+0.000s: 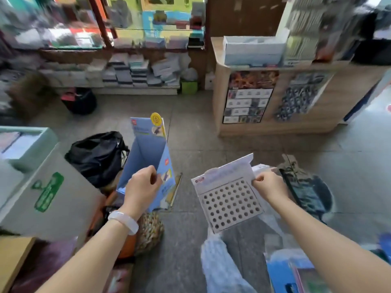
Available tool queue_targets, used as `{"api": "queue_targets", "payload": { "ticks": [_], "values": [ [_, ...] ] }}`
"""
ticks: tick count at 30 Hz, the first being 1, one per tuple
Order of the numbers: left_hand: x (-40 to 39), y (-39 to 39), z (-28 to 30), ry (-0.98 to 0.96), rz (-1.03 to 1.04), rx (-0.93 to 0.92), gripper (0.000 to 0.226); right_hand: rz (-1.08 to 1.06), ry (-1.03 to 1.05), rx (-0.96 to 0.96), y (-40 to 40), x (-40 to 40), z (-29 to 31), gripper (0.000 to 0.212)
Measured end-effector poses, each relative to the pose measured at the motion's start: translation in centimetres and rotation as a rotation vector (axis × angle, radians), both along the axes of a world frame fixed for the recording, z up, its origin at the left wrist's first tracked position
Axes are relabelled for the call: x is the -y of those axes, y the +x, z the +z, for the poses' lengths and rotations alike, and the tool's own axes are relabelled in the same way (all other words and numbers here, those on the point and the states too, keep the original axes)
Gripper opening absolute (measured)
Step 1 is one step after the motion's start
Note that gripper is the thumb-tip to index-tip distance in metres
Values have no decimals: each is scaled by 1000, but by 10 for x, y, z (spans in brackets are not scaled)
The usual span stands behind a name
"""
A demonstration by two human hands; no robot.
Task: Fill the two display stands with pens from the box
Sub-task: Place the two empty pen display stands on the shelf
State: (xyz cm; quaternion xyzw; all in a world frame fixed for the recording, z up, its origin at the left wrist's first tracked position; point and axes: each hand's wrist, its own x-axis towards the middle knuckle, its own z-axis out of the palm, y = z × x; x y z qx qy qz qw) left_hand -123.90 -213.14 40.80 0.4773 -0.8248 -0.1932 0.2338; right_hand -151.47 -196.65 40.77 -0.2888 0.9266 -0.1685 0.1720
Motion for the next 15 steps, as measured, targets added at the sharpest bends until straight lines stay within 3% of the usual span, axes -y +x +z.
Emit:
{"api": "queue_targets", "payload": {
  "ticks": [7,15],
  "values": [
    [168,-79,-19,55,121,-23,40,131,-43,-44,-103,205,-14,37],
    [328,-95,-29,139,326,15,42,216,-134,34,-167,453,4,42]
  ]
}}
